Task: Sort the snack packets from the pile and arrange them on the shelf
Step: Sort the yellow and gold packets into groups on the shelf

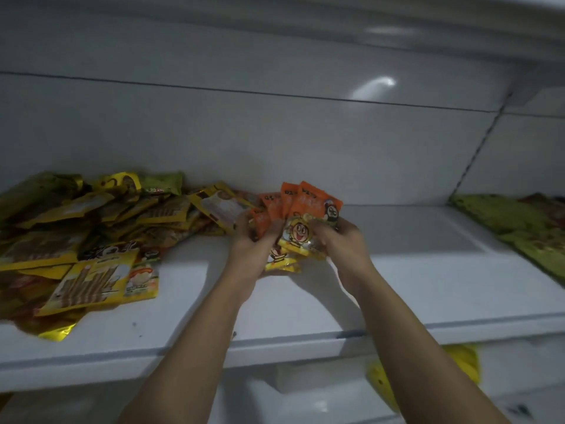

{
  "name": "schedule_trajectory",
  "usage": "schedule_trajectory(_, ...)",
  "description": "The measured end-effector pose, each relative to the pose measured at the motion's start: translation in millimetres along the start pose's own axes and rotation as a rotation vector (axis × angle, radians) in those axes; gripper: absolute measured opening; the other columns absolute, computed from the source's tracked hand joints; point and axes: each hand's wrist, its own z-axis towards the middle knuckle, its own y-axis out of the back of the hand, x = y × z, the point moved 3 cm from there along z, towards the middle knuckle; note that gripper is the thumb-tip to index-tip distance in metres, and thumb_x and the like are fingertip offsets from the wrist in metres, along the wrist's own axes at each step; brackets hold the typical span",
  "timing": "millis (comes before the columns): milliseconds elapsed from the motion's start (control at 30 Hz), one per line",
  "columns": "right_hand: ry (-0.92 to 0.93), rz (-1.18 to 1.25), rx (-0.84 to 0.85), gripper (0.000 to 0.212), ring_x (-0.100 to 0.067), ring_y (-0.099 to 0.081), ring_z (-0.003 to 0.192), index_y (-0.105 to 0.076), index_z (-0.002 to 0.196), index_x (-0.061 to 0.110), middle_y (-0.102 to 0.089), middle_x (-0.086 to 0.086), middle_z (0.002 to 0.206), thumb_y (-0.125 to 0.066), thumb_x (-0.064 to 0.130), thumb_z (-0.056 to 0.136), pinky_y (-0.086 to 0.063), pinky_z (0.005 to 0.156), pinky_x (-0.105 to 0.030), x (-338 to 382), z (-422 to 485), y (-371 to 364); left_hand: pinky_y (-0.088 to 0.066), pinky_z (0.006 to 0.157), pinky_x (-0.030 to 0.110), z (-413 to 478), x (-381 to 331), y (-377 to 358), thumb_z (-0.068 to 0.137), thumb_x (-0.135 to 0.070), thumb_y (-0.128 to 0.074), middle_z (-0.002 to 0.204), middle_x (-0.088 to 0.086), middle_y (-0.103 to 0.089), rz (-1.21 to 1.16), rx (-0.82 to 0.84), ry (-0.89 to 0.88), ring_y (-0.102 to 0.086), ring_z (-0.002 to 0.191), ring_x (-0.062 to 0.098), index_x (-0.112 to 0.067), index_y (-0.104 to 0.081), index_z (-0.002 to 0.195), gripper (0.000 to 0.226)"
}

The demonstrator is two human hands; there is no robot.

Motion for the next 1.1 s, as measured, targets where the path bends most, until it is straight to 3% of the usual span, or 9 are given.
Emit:
schedule_trajectory(100,0.017,-0.034,-0.024,0.014,-0.011,-0.072,0.073,-0.067,0.102,0.010,-0.075,0.001,0.085,-0.065,0.011,0.088,-0.053,0.058,-0.024,11.4,-16.0,27.8,-0.058,0.085,0.053,0.4,0.0,-23.8,0.089,-0.025,-0.072,0.107,0.002,-0.073,0.010,0.091,-0.020,-0.072,0.097,0.027,-0.034,-0.059,0.113,0.028)
schedule_trajectory(200,0.040,-0.057,-0.058,0.023,-0.016,-0.073,0.084,-0.065,0.111,0.010,-0.076,-0.001,0.095,-0.069,0.016,0.088,-0.056,0.066,-0.026,19.3,-30.2,49.0,-0.059,0.085,0.049,-7.9,-1.7,-54.0,0.092,-0.026,-0.068,0.102,-0.002,-0.074,-0.008,0.161,-0.016,-0.073,0.093,0.022,-0.034,-0.058,0.108,0.021)
schedule_trajectory(333,0.046,-0.050,-0.148,0.024,-0.016,-0.074,0.085,-0.068,0.109,0.011,-0.077,0.000,0.095,-0.073,0.020,0.087,-0.057,0.068,-0.025,27.4,-48.5,79.8,-0.061,0.074,0.043,-22.4,-1.2,-94.3,0.095,-0.024,-0.062,0.103,0.002,-0.073,-0.062,0.265,0.023,-0.074,0.088,0.023,-0.030,-0.057,0.107,0.014)
schedule_trajectory(533,0.011,0.018,-0.301,0.022,-0.019,-0.074,0.081,-0.070,0.104,0.009,-0.077,-0.004,0.091,-0.074,0.018,0.086,-0.054,0.062,-0.023,34.1,-71.7,139.1,-0.062,0.072,0.043,-39.3,-0.2,-146.4,0.095,-0.029,-0.063,0.110,0.005,-0.072,-0.013,0.444,0.058,-0.074,0.089,0.026,-0.023,-0.052,0.125,0.033)
schedule_trajectory(667,0.014,0.035,-0.380,0.018,-0.020,-0.074,0.080,-0.070,0.101,0.009,-0.077,-0.005,0.090,-0.074,0.016,0.084,-0.056,0.063,-0.025,37.9,-89.7,182.6,-0.061,0.081,0.044,-58.0,6.9,-187.9,0.093,-0.028,-0.066,0.114,0.005,-0.071,0.034,0.547,0.063,-0.073,0.095,0.024,-0.024,-0.051,0.129,0.039)
schedule_trajectory(767,0.027,0.051,-0.439,0.019,-0.022,-0.074,0.081,-0.070,0.101,0.007,-0.077,-0.006,0.091,-0.074,0.015,0.084,-0.058,0.067,-0.029,39.9,-102.4,220.9,-0.060,0.079,0.039,-71.8,12.6,-222.5,0.092,-0.028,-0.067,0.112,0.004,-0.071,0.065,0.562,0.046,-0.073,0.094,0.022,-0.024,-0.054,0.123,0.034)
schedule_trajectory(933,0.064,0.053,-0.497,0.015,-0.020,-0.074,0.083,-0.069,0.100,0.012,-0.077,-0.004,0.092,-0.073,0.014,0.086,-0.057,0.066,-0.026,42.1,-117.2,284.5,-0.059,0.083,0.046,-89.2,20.8,-277.3,0.088,-0.022,-0.073,0.109,0.004,-0.071,0.047,0.522,0.021,-0.072,0.094,0.025,-0.026,-0.055,0.114,0.032)
schedule_trajectory(1100,0.050,0.060,-0.452,0.023,-0.021,-0.074,0.087,-0.065,0.107,0.015,-0.076,-0.002,0.095,-0.073,0.018,0.087,-0.059,0.079,-0.038,34.0,-115.1,334.5,-0.060,0.079,0.041,-104.5,34.2,-322.0,0.085,-0.020,-0.076,0.105,0.000,-0.071,0.040,0.476,0.005,-0.072,0.093,0.022,-0.029,-0.056,0.104,0.029)
